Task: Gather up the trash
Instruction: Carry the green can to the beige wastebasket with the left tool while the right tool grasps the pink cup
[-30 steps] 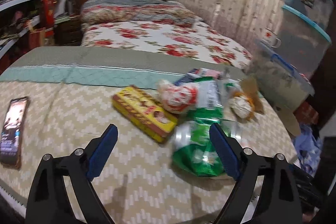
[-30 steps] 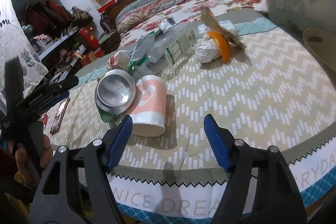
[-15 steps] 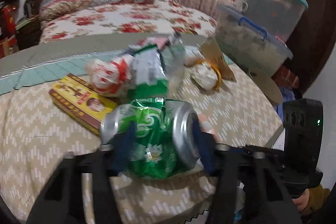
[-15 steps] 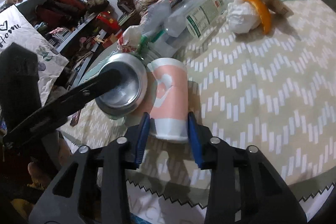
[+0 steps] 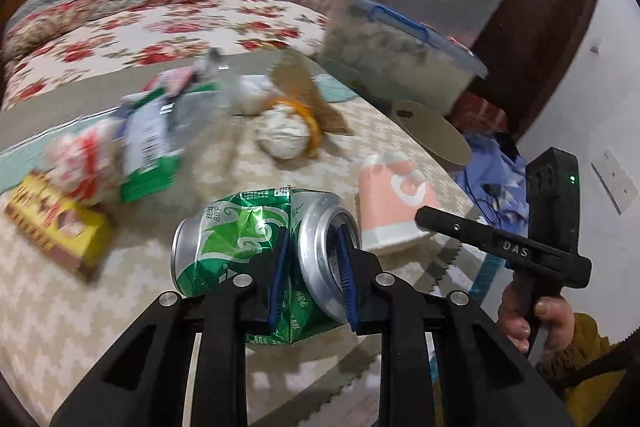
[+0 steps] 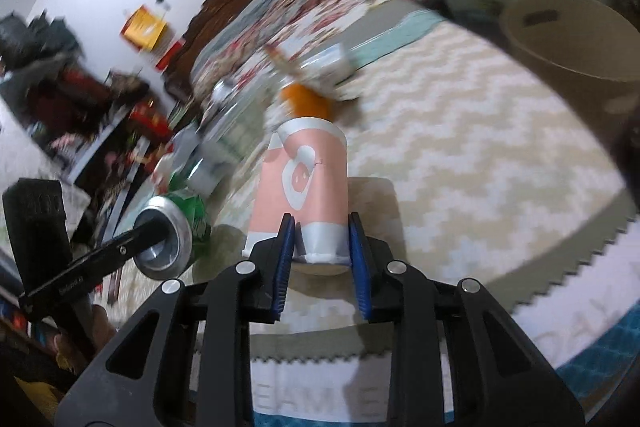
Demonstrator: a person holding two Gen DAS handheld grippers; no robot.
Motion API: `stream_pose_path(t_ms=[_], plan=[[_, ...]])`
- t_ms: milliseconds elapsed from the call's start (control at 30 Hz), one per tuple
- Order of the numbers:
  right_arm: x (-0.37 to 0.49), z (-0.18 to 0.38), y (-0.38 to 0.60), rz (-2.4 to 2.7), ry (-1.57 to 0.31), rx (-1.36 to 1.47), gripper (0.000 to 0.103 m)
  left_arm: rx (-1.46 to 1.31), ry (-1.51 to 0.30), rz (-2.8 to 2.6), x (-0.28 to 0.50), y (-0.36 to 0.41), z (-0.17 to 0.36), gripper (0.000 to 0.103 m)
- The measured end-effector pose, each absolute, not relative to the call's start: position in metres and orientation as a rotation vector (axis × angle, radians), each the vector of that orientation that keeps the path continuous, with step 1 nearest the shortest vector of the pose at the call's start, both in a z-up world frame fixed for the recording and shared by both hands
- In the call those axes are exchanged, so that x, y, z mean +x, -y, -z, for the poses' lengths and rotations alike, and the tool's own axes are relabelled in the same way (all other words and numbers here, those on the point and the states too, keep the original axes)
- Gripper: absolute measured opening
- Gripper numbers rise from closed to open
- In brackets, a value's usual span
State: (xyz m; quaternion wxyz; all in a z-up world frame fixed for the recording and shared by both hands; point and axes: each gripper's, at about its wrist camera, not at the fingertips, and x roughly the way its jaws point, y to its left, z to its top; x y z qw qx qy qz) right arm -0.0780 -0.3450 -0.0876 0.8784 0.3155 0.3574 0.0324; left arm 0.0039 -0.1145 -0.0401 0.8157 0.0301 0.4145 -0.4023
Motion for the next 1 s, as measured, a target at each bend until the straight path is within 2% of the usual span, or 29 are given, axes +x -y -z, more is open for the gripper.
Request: stream_pose_path(t_ms=[333, 600, 800, 900, 933, 967, 1000], plan=[[-0.098, 0.095, 0.432, 0.071, -0.624, 0.785, 0.029, 0.153, -0.907, 1.059, 0.017, 0.229, 0.026, 0.022], [-0.113, 0.092, 0.531, 0.251, -0.507, 0.847, 0.029, 0.138, -1.014, 1.229, 0.050, 0.352, 0.015, 0.022], [-0.108, 0.098, 0.585, 0.374, -0.496, 0.834, 0.029, 0.088, -1.107, 1.308, 0.072, 0.453, 0.017, 0.022], [-0.104, 0.104, 0.597, 0.412, -0.504, 0.807, 0.038, 0.099, -1.122, 1.309, 0.075, 0.482, 0.026, 0.023], [-0.103, 0.106, 0.599, 0.422, -0.508, 0.806, 0.051, 0.109, -1.126, 1.284, 0.076, 0.491, 0.031, 0.026], [-0.102, 0.109, 0.603, 0.429, -0.516, 0.815, 0.068, 0.116, -1.137, 1.264, 0.077, 0.496, 0.036, 0.039], [-0.103, 0.110, 0.603, 0.435, -0.508, 0.822, 0.072, 0.121, -1.148, 1.247, 0.078, 0.502, 0.040, 0.053]])
